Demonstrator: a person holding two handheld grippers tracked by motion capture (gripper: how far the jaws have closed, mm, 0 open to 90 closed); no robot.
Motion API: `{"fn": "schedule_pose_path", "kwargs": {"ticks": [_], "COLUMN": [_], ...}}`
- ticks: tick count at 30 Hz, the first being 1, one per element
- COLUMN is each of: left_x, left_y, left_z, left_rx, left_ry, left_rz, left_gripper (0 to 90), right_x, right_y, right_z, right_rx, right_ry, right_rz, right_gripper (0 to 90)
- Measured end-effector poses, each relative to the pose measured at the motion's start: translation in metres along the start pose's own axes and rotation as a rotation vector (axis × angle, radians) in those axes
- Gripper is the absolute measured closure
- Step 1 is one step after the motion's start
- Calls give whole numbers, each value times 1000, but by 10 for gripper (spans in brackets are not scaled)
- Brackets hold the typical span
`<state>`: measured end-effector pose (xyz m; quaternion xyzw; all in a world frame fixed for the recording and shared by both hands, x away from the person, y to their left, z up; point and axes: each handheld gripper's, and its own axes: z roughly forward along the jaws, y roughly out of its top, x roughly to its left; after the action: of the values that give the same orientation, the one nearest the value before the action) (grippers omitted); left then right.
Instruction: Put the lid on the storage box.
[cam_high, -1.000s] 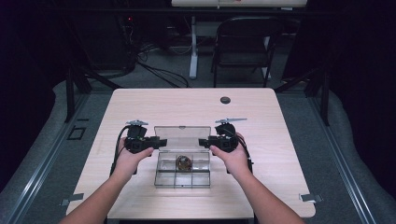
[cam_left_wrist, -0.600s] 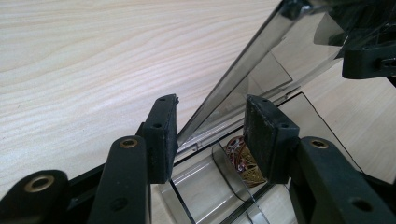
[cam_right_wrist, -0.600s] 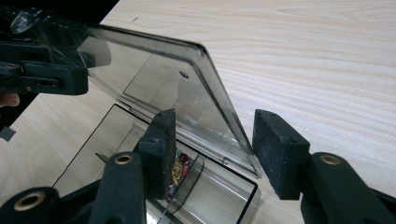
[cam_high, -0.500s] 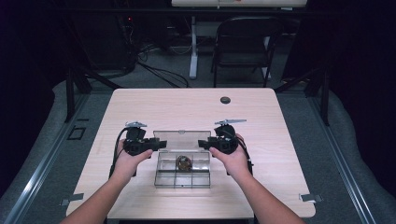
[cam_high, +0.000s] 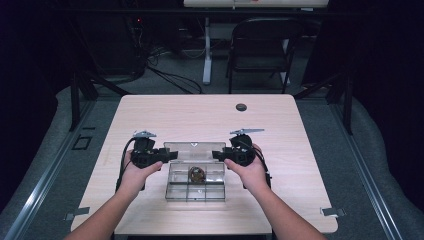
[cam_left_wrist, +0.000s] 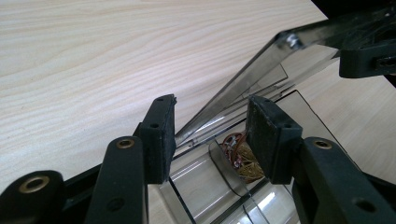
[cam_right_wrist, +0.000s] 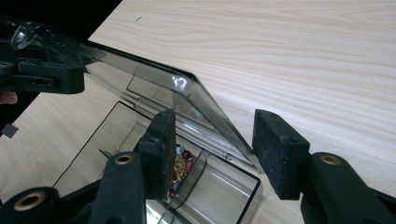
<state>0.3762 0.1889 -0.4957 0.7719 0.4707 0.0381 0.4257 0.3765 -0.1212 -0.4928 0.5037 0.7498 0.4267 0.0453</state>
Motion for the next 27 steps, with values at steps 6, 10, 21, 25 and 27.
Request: {"fn": "schedule_pose_path", "kwargs": {"ticks": [6, 10, 21, 25, 27], "left_x": [-3, -5, -8, -14, -15], "left_y": [0, -1, -2, -2, -2], "left_z": [-6, -12, -25, -30, -31], "left_rx": [-16, -21, -43, -60, -55], "left_ry": [5, 6, 33, 48, 48], "left_rz": [16, 36, 74, 101, 108], "left_gripper": [532, 533, 554, 582, 590], "right_x": [0, 2, 4, 5, 5], "right_y": [-1, -2, -6, -8, -8], "right_z": [-1, -2, -4, -5, -5], "right_rx": [-4, -7, -14, -23, -16], "right_ry": [2, -4, -10, -8, -13], "right_rz": [-6, -22, -44, -53, -59], "right_gripper": [502, 504, 503, 501, 501]}}
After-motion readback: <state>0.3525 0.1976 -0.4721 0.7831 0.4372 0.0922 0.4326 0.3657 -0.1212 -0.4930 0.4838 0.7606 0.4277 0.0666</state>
